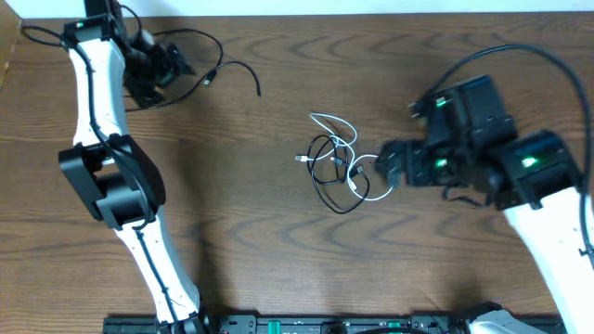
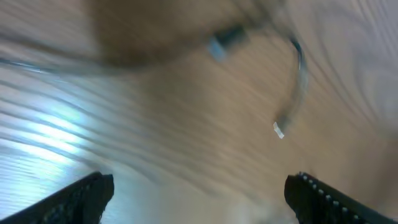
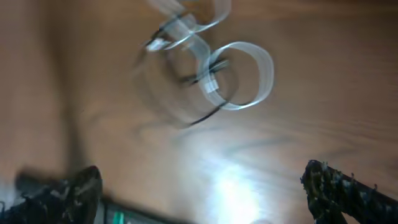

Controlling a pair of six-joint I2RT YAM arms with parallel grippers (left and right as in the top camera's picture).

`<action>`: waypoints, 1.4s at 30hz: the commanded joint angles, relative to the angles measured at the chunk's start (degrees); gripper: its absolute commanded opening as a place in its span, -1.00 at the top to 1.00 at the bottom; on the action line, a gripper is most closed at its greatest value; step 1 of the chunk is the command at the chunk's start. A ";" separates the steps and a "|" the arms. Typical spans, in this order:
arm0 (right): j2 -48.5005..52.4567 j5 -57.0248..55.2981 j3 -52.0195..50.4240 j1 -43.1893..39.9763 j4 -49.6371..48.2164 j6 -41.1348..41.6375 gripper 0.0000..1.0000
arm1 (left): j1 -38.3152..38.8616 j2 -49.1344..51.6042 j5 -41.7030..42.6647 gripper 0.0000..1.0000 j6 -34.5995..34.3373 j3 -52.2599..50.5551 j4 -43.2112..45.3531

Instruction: Untangle cables

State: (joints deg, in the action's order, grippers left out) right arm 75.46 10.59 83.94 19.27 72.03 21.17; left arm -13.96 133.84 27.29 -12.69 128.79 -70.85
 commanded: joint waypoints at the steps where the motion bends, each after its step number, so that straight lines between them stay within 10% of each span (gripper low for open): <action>1: -0.44 -9.55 0.17 -8.44 0.94 2.38 -0.99 | 5.84 0.24 9.99 -0.86 8.81 -1.20 -8.20; 14: -0.35 -15.15 -9.27 -25.97 -2.97 2.64 -0.99 | 27.08 -0.04 9.29 -0.78 20.39 -9.20 -20.55; 28: -0.35 -12.96 -15.96 -31.06 -6.45 2.62 -0.99 | 29.11 -23.76 9.11 -0.78 21.81 -15.74 -25.33; 42: -0.35 -11.54 -15.96 -31.06 -6.49 3.87 -0.99 | 32.22 -31.19 -1.68 -0.63 -5.38 -48.11 16.48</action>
State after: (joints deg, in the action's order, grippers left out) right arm 75.48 -1.32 68.10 -11.44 65.54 23.94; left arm 17.82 101.80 30.02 -9.69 83.05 -58.54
